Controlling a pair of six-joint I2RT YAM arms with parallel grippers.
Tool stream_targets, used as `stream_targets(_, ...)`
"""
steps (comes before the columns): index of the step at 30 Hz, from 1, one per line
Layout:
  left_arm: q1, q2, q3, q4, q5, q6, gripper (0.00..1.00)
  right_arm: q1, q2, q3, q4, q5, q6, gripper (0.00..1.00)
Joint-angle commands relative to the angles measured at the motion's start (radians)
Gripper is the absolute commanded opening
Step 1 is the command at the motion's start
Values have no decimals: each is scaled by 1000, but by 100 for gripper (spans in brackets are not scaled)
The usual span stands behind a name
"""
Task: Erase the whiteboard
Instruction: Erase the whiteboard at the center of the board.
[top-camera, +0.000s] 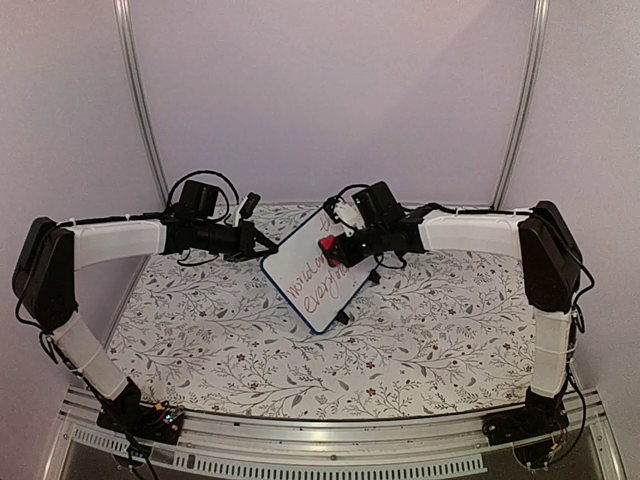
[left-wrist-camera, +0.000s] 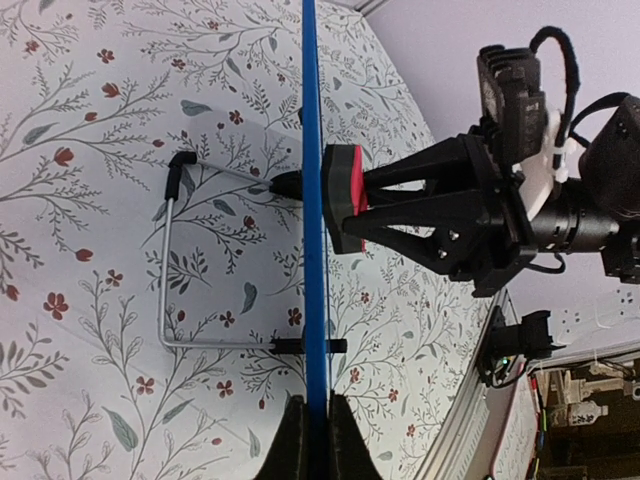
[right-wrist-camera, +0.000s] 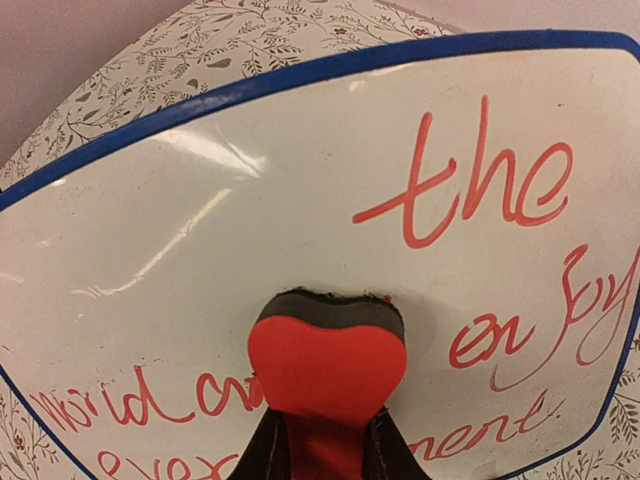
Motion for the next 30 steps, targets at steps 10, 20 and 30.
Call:
stream_targets(10, -29, -37, 24, -19, 88, 44, 0, -3, -146, -80, -52, -23, 19, 12)
stream_targets(20, -34, -78, 61, -134, 98, 60, 0, -4, -354, -147, -54, 80, 13, 13)
stream_targets(30, -47, -146, -44, -94, 211, 94, 0, -5, -373, -162, -51, 74, 12, 13)
